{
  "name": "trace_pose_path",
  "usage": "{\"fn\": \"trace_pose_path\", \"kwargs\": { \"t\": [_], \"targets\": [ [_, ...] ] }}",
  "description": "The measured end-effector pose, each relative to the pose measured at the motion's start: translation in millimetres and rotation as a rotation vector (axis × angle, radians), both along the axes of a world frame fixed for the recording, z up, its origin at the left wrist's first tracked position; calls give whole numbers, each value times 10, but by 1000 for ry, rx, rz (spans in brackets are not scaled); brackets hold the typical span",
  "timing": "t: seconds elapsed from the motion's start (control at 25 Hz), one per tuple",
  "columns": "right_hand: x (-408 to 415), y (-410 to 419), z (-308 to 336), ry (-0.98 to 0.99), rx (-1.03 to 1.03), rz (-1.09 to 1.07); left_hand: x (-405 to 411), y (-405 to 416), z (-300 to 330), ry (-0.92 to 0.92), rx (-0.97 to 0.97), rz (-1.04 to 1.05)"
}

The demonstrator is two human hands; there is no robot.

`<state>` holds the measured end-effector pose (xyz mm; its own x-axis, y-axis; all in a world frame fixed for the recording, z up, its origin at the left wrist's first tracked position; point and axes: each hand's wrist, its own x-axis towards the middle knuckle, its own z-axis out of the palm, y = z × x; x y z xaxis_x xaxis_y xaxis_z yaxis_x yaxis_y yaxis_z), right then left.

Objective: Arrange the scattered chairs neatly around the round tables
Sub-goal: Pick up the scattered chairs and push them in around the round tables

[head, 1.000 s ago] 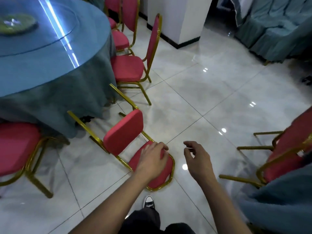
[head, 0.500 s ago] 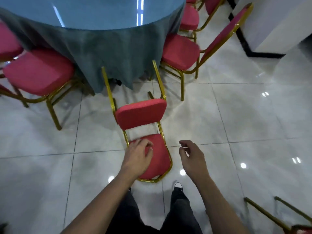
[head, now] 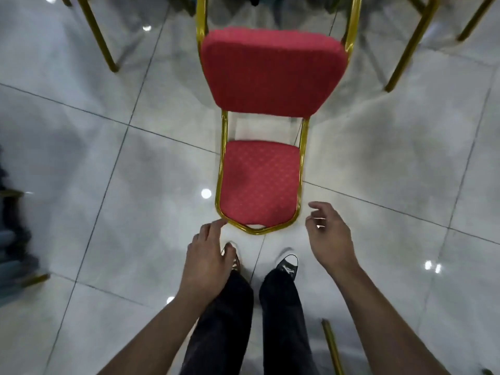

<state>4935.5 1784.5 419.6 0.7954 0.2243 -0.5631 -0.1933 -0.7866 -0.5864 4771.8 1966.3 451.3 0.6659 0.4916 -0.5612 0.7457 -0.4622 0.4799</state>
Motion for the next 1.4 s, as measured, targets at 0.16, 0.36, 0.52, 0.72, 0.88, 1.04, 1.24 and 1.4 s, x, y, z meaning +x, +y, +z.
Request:
{"fn": "trace_pose_path", "kwargs": {
  "t": [0.16, 0.36, 0.52, 0.72, 0.88, 1.04, 1.24, 1.4],
  "targets": [
    [74, -140, -1668, 32, -65, -23, -52, 164, -1605, 80, 37, -54],
    [265, -198, -3513, 68, -170, -24, 45, 455, -3487, 174, 54, -86],
    [316, -203, -4539, 61, -192, -132, 45, 675, -4577, 229, 3, 25],
    [384, -207, -5084, 141, -174, -243, 107, 765, -5109, 36, -152, 294],
    [398, -201, -4729, 171, -191, -195, 2, 765, -4808, 25, -203, 395],
    [293, -263, -3502, 252, -232, -78, -212, 718, -3591, 82, -22, 350],
    [445, -86, -1381, 367, -332, 45, -200, 716, -1433, 248, 108, 361],
    [788, 1, 285, 418, -326, 71, 88, 735, 232, 294, 175, 352]
  ]
}}
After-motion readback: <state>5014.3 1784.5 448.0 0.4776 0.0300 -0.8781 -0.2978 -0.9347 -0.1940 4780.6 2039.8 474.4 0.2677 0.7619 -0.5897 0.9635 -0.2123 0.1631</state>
